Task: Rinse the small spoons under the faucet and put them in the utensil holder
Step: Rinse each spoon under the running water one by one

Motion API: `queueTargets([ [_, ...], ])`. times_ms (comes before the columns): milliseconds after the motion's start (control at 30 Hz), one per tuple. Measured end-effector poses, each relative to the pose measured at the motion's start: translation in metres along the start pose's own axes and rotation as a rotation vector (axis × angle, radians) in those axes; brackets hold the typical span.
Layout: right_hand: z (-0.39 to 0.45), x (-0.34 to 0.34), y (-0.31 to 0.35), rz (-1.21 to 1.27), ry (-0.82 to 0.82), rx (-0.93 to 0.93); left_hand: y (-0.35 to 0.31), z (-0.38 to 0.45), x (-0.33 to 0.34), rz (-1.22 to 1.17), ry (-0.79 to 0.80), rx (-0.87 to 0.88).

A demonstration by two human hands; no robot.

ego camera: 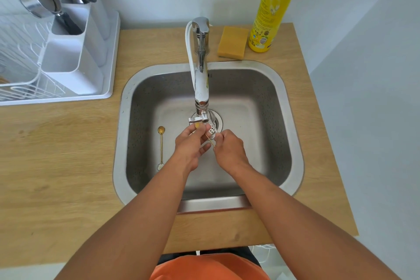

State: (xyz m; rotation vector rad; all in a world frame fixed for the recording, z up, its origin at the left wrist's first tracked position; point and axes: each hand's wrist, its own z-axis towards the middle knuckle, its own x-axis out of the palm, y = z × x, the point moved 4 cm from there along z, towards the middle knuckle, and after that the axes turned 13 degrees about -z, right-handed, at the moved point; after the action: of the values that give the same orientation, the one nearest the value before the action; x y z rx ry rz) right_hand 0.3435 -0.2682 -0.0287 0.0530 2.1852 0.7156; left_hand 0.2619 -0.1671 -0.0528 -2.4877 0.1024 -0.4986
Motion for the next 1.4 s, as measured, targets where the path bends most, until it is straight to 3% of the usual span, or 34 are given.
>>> queueTargets([
  [200, 0.000, 0.002, 0.005, 0.151, 0.047, 0.023, -0.016, 0.007, 0.001, 0.013, -0.049, 0.047],
  [567, 0.000, 0.004, -0.003, 0.092, 0.044, 0.023, -0.007, -0.003, -0.008, -0.036, -0.181, 0.118],
  [833, 0.006, -0.002, -0.010, 0.120, 0.046, 0.047, 0.011, -0.014, -0.001, -0.007, -0.035, -0.008],
  [1167, 0.010, -0.008, -0.023, 0.173, 0.076, 0.032, -0.003, -0.008, 0.007, -0.036, -0.136, 0.018],
  [1300, 0.008, -0.009, -0.017, 0.073, 0.005, -0.035, 0.005, -0.013, 0.009, -0.193, -0.129, -0.065],
  [1400, 0.007, -0.010, -0.011, 0.031, -0.037, -0.068, 0.018, -0.017, 0.010, -0.142, -0.084, -0.115],
])
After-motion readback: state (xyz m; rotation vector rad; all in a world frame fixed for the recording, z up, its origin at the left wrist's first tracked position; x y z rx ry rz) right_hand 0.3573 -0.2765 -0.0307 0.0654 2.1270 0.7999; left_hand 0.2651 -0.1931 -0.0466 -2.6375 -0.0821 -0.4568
